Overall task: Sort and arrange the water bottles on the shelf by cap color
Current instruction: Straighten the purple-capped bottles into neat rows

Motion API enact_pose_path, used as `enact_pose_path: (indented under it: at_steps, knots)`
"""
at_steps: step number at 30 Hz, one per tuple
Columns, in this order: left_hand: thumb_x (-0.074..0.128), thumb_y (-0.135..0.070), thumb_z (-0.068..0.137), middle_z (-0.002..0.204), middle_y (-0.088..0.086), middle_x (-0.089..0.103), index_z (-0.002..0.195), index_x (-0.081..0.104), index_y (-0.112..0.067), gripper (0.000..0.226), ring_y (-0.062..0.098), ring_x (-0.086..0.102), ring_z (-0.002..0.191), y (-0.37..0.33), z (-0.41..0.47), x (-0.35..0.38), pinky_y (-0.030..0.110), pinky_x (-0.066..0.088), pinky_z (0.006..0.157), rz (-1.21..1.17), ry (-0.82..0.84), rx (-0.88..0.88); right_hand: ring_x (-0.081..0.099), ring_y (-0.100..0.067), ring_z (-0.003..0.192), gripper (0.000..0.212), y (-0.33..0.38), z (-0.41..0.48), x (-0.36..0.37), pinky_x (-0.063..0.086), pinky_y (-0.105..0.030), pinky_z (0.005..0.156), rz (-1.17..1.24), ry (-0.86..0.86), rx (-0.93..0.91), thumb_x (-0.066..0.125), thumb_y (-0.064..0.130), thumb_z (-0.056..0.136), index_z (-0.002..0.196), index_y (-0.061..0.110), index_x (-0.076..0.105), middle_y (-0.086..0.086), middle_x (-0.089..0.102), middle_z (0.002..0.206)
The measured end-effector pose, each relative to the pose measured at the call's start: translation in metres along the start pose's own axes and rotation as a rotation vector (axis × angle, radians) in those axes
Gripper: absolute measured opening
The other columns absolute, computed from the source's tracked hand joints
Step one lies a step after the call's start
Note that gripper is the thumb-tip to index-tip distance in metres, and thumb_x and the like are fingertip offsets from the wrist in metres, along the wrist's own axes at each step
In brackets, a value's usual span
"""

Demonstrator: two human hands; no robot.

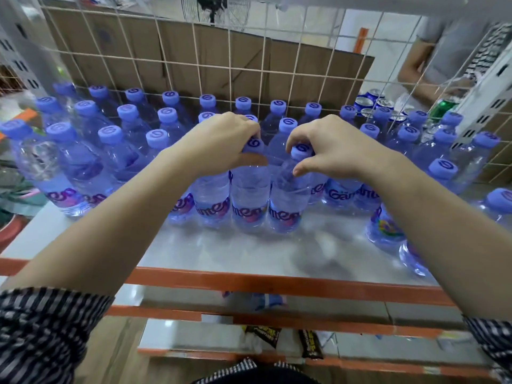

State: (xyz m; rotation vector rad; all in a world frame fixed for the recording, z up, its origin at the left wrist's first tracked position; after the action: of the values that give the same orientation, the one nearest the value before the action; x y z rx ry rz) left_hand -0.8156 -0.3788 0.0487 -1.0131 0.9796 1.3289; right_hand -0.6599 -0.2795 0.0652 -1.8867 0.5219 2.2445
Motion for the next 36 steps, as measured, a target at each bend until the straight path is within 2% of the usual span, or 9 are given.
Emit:
enact_pose_path:
  at_steps: [3,6,10,20,24,26,28,32,36]
  knots:
    - [0.058,-0.066,0.082,0.079,0.001,0.048,0.084,0.040,-0.019,0.051,0.031,0.052,0.075,0.000,0.001,0.001,0.034,0.032,0.059,0.150,-0.033,-0.045,0.055,-0.021,0.094,0.041,-0.002,0.001,0.000,0.041,-0.031,0.076,-0.003,-0.010,0.024,0.083,0.025,0.073,0.110,0.017,0.067,-0.002,0.063,0.097]
    - [0.057,-0.070,0.077,0.079,-0.001,0.052,0.085,0.050,-0.018,0.052,0.031,0.057,0.079,0.002,0.001,-0.003,0.033,0.032,0.058,0.150,-0.057,-0.020,0.052,-0.016,0.089,0.043,-0.005,0.000,-0.001,0.039,-0.029,0.074,-0.021,-0.002,0.055,0.084,0.029,0.072,0.110,0.018,0.066,0.005,0.057,0.091]
    - [0.066,-0.053,0.080,0.096,-0.003,0.066,0.109,0.065,-0.028,0.039,0.028,0.060,0.089,0.004,-0.004,-0.008,0.031,0.036,0.064,0.006,-0.038,0.062,0.054,-0.022,0.083,0.042,-0.009,-0.003,0.002,0.041,-0.033,0.069,-0.045,0.013,0.102,0.081,0.032,0.074,0.108,0.013,0.064,0.000,0.058,0.082]
    - [0.067,-0.043,0.084,0.106,-0.002,0.064,0.113,0.065,-0.025,0.035,0.025,0.059,0.098,0.001,-0.007,-0.006,0.037,0.048,0.070,-0.058,-0.050,0.052,0.053,-0.021,0.090,0.042,-0.010,-0.001,0.009,0.038,-0.030,0.074,0.006,-0.039,0.144,0.081,0.029,0.074,0.111,0.020,0.062,0.003,0.058,0.089]
    - [0.066,-0.040,0.086,0.112,-0.002,0.060,0.118,0.065,-0.023,0.037,0.024,0.059,0.101,-0.011,-0.001,-0.001,0.033,0.043,0.069,-0.087,-0.086,0.080,0.054,-0.017,0.085,0.046,-0.011,-0.009,0.004,0.039,-0.026,0.075,0.078,-0.022,0.159,0.080,0.027,0.076,0.118,0.021,0.062,0.008,0.056,0.086]
    - [0.063,-0.039,0.089,0.110,0.002,0.060,0.116,0.066,-0.019,0.034,0.028,0.059,0.100,-0.024,0.008,0.000,0.037,0.045,0.069,-0.109,-0.100,0.112,0.056,-0.014,0.083,0.046,-0.015,-0.019,-0.008,0.039,-0.025,0.074,0.088,-0.046,0.173,0.077,0.028,0.079,0.123,0.021,0.062,0.012,0.056,0.082]
    - [0.059,-0.040,0.092,0.107,0.004,0.061,0.107,0.067,-0.014,0.031,0.031,0.060,0.098,-0.041,0.019,0.000,0.036,0.042,0.066,-0.108,-0.142,0.116,0.059,-0.016,0.085,0.042,-0.025,-0.035,-0.027,0.042,-0.028,0.076,0.071,-0.075,0.205,0.074,0.030,0.083,0.123,0.023,0.062,0.006,0.065,0.089]
    - [0.061,-0.036,0.089,0.097,0.001,0.063,0.090,0.069,-0.017,0.021,0.028,0.061,0.091,-0.076,0.040,-0.003,0.033,0.038,0.065,-0.119,-0.306,-0.004,0.066,-0.015,0.084,0.032,-0.066,-0.093,-0.070,0.049,-0.030,0.083,0.117,-0.220,0.314,0.073,0.032,0.084,0.114,0.025,0.069,0.000,0.071,0.089]
    - [0.061,-0.032,0.087,0.088,0.005,0.063,0.083,0.068,-0.015,0.018,0.030,0.061,0.087,-0.123,0.056,-0.001,0.035,0.042,0.068,-0.172,-0.366,0.022,0.060,0.007,0.064,0.020,-0.102,-0.153,-0.075,0.044,-0.009,0.070,0.181,-0.413,0.410,0.073,0.024,0.084,0.104,0.025,0.072,0.009,0.069,0.078]
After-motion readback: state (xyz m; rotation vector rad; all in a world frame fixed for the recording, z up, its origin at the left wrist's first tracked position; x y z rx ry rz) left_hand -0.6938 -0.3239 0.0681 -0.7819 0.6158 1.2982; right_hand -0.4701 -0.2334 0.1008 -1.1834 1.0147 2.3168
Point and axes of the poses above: each hand's wrist, its own z-axis towards the middle knuckle, its own x-axis out of the palm, y = z × x, the point moved 3 cm from there along z, towards the middle knuckle
